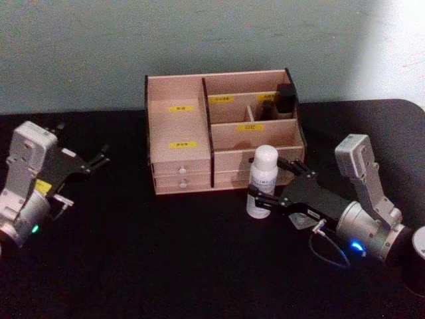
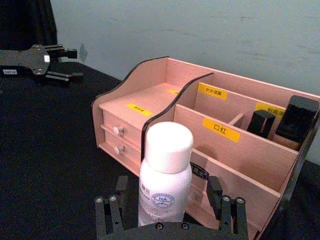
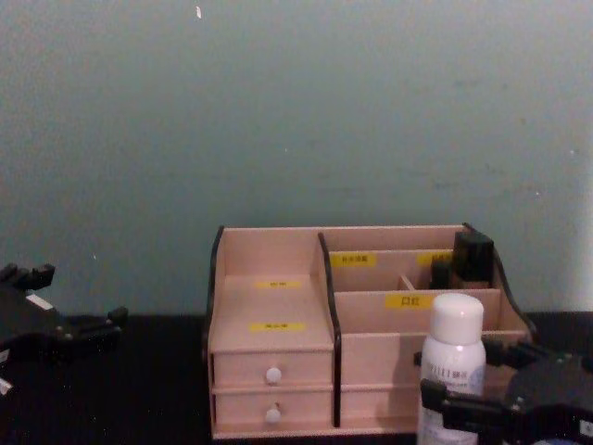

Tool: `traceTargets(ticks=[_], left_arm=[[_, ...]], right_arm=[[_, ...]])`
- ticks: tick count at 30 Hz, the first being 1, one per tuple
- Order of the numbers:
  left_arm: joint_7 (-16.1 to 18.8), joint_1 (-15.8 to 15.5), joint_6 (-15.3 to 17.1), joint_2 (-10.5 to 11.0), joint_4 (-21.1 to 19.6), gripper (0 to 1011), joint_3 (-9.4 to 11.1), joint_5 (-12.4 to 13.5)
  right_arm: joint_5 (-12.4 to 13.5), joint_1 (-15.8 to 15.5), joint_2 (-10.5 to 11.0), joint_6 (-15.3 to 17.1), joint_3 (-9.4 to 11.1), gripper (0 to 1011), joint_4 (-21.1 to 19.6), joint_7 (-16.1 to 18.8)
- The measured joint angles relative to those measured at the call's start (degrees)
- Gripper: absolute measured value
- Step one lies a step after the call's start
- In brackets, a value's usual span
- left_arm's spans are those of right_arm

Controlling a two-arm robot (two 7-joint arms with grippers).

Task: Pick up the facial cleanser and watermelon frost from the table and place them into the tiered storage box.

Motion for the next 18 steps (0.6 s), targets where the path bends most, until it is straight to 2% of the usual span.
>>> traceTargets(ticks=[18], left_arm=[[0.0, 0.0, 0.0, 0.0, 0.0, 1001, 0.0, 0.0]], right_arm=[[1.0, 1.8, -1.6, 1.0, -0.3, 1000, 1.7, 0.5]])
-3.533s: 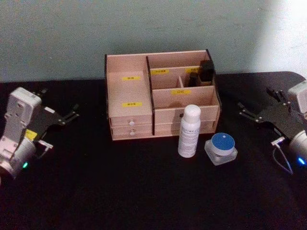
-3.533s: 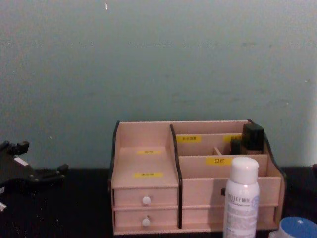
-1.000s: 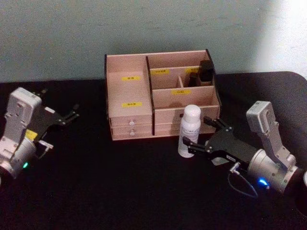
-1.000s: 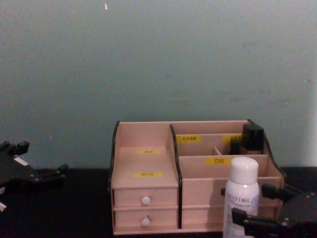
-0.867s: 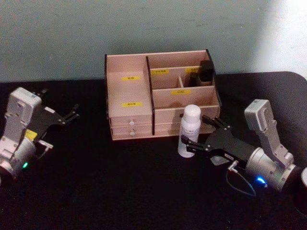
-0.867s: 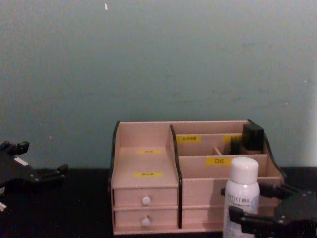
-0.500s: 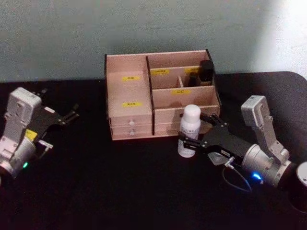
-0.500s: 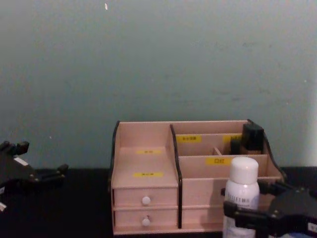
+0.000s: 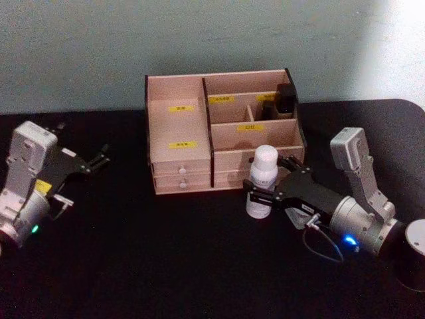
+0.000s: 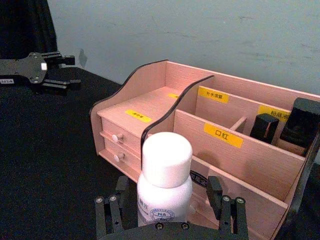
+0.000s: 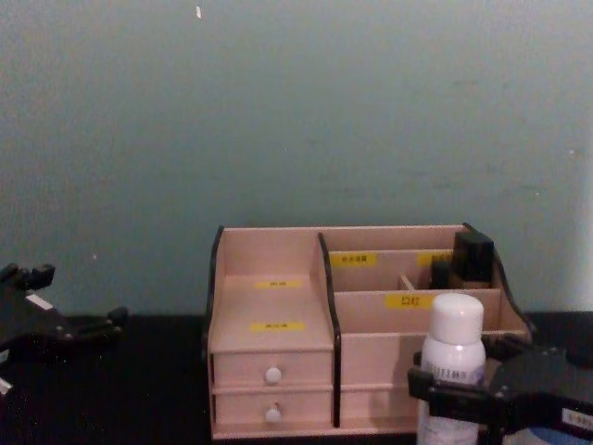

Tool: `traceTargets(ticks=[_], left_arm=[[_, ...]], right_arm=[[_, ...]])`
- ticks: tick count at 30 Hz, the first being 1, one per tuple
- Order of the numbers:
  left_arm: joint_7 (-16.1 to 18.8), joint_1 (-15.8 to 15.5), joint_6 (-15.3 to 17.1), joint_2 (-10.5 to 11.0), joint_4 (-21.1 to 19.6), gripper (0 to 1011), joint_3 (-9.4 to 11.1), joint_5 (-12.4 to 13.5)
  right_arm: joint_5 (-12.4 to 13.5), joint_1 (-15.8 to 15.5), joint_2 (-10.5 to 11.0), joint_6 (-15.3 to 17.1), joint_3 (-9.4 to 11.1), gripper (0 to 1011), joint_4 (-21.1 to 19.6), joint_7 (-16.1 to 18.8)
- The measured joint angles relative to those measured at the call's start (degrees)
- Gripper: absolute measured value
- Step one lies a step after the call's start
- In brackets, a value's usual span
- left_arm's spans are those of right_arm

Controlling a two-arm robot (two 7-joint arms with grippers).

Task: Pick up the facial cleanser and watermelon frost from the table and place them into the tiered storage box.

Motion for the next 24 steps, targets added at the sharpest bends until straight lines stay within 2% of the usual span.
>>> traceTargets(ticks=[24], left_arm=[[0.0, 0.0, 0.0, 0.0, 0.0, 1001, 0.0, 0.0]], right_arm=[[1.9, 1.4, -0.6, 2.4, -0.4, 1000, 1.8, 0.3]])
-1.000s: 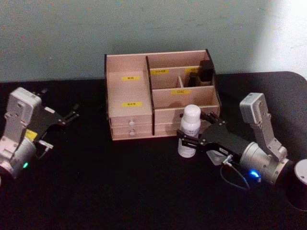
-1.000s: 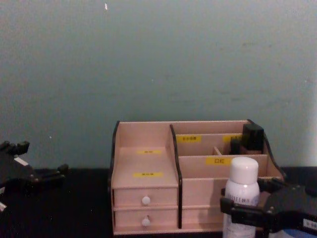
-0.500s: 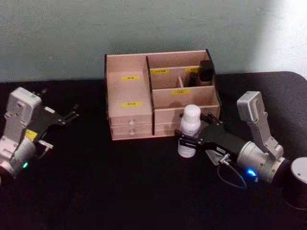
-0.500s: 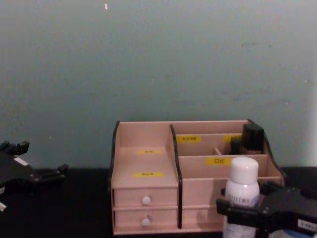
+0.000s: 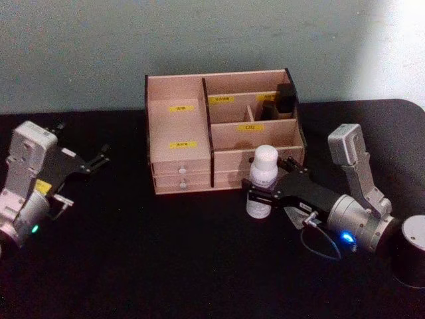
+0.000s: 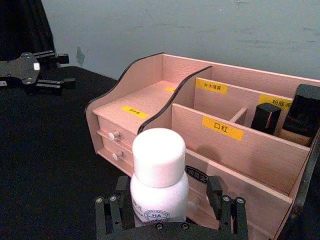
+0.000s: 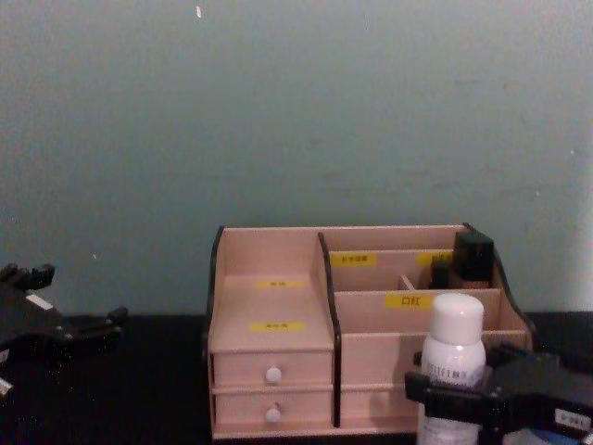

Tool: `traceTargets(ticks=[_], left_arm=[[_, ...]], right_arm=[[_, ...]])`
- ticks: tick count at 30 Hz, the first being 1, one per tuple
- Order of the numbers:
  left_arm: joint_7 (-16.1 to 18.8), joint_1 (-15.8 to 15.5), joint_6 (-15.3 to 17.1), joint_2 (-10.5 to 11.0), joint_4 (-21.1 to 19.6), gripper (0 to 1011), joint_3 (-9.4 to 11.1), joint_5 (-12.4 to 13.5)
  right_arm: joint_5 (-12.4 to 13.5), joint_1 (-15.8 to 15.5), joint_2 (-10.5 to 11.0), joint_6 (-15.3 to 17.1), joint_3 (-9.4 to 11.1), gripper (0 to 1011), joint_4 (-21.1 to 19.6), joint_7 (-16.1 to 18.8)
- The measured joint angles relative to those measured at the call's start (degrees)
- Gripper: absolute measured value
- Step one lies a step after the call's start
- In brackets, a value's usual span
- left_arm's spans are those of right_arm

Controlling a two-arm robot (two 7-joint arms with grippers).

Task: Pick up the facial cleanser and watermelon frost from the table and place them into the tiered storage box.

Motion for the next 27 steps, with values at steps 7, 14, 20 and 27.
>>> traceTargets(ticks=[7, 14, 20, 27], left_arm=[[0.0, 0.0, 0.0, 0.0, 0.0, 1001, 0.0, 0.0], [0.0, 0.0, 0.0, 0.0, 0.0, 1001, 0.0, 0.0], [0.0, 0.0, 0.0, 0.0, 0.0, 1001, 0.0, 0.0], [0.0, 0.0, 0.0, 0.0, 0.0, 1001, 0.0, 0.0]], right_arm=[[0.0, 0.0, 0.0, 0.0, 0.0, 1000, 0.0, 0.0], [-0.1, -0.1, 0.0, -0.1, 0.0, 1000, 0.0, 0.0], [-0.1, -0.1, 0.0, -0.2, 0.0, 967, 0.0, 0.0], [-0.1, -0.1, 0.0, -0.2, 0.0, 811, -0.1, 0.0]])
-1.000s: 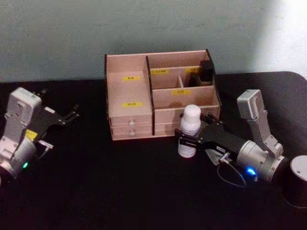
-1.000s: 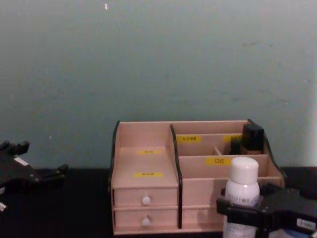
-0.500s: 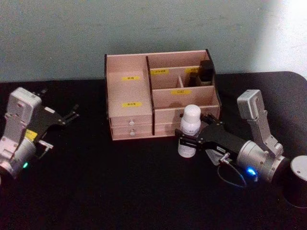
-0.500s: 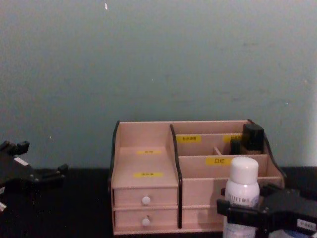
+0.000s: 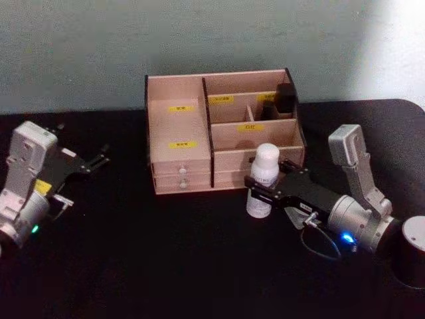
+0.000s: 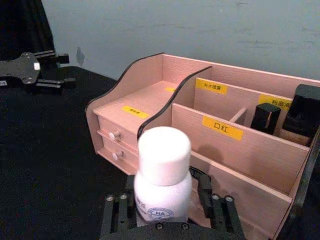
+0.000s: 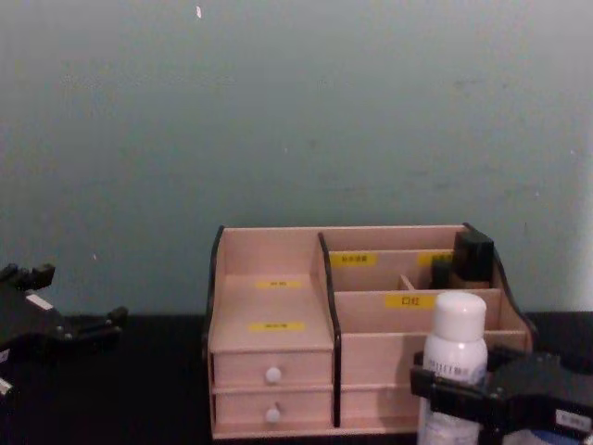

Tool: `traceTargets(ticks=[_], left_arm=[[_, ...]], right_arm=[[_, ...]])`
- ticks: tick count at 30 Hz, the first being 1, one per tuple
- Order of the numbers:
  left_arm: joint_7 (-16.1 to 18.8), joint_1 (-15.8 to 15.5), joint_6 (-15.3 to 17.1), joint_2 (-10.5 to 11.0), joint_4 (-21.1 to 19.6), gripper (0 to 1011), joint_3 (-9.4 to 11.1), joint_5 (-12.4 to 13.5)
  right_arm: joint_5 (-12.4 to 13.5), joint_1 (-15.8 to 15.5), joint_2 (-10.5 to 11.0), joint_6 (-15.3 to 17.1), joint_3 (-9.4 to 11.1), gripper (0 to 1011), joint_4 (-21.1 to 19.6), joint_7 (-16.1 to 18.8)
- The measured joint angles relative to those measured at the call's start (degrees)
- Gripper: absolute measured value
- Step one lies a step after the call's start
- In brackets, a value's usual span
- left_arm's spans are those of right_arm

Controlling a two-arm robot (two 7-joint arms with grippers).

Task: Pick up the facial cleanser and watermelon frost from the table and place them into the tiered storage box.

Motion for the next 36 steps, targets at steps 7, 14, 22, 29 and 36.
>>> traceTargets(ticks=[7, 14, 22, 29, 36], left_arm=[[0.0, 0.0, 0.0, 0.0, 0.0, 1001, 0.0, 0.0], [0.0, 0.0, 0.0, 0.0, 0.0, 1001, 0.0, 0.0], [0.0, 0.0, 0.0, 0.0, 0.0, 1001, 0.0, 0.0], [0.0, 0.0, 0.0, 0.0, 0.0, 1001, 0.0, 0.0], [0.0, 0.0, 0.0, 0.0, 0.0, 1001, 0.0, 0.0]], right_arm=[[0.0, 0.0, 0.0, 0.0, 0.0, 605, 0.0, 0.0], [-0.1, 0.0, 0.0, -0.1, 0.0, 601, 0.0, 0.0], [-0.1, -0.1, 0.3, -0.8, -0.1, 601, -0.5, 0.4], [0.9, -0.9, 1.3, -0.9, 0.0, 601, -3.0, 1.2], [2.7, -1.8, 2.5, 0.9, 1.1, 601, -8.1, 0.3]])
